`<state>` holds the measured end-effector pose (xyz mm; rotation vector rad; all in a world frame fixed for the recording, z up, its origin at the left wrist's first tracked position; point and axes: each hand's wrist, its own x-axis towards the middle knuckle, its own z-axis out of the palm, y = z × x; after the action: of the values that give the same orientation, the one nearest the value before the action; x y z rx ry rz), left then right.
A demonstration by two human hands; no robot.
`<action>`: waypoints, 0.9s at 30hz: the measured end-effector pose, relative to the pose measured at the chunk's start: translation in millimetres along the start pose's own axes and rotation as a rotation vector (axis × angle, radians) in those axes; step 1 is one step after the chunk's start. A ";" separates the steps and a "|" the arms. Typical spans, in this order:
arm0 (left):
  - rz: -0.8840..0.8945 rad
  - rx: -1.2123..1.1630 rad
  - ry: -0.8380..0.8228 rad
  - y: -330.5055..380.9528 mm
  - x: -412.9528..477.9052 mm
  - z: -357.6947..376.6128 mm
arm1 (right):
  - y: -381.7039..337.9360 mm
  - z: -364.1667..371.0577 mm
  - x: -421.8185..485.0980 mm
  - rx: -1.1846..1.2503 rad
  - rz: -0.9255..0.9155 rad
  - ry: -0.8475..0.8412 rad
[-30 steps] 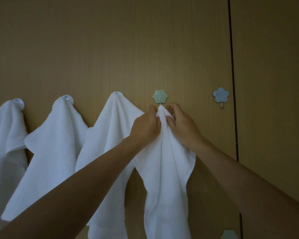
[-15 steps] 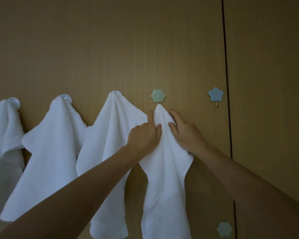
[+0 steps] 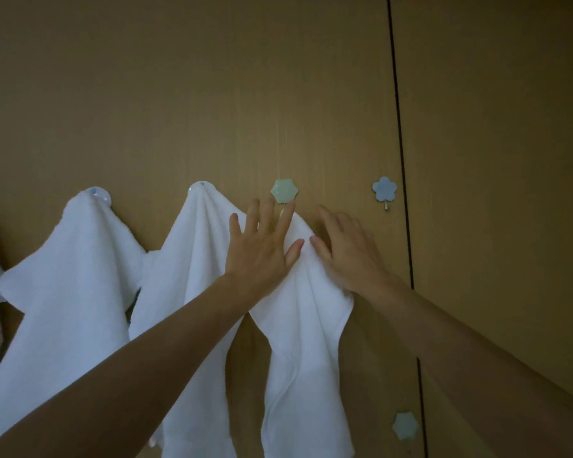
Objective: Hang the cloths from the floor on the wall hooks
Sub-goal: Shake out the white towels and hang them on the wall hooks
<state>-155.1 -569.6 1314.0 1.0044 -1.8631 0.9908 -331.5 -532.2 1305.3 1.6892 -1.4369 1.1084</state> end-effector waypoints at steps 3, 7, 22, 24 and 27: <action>0.006 -0.012 -0.016 -5.1 -1.1 0.7 | -3.0 -5.4 -2.4 -0.047 0.010 -0.022; 0.003 -0.033 -0.002 -11.4 -3.9 0.9 | -5.5 -8.4 -7.2 -0.099 0.030 -0.041; -0.119 0.004 -0.161 -10.8 -102.6 -50.2 | -48.3 -13.2 -81.3 -0.075 0.010 -0.169; -0.136 0.026 -0.181 -8.3 -125.1 -57.4 | -55.7 -16.1 -97.5 -0.042 -0.038 -0.172; -0.132 0.097 -0.195 -2.4 -161.2 -71.4 | -69.0 -19.8 -121.6 0.030 -0.122 -0.186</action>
<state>-72.6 -463.2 1200.1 1.3048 -1.8911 0.9407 -272.6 -449.3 1207.3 1.9166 -1.4132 0.9315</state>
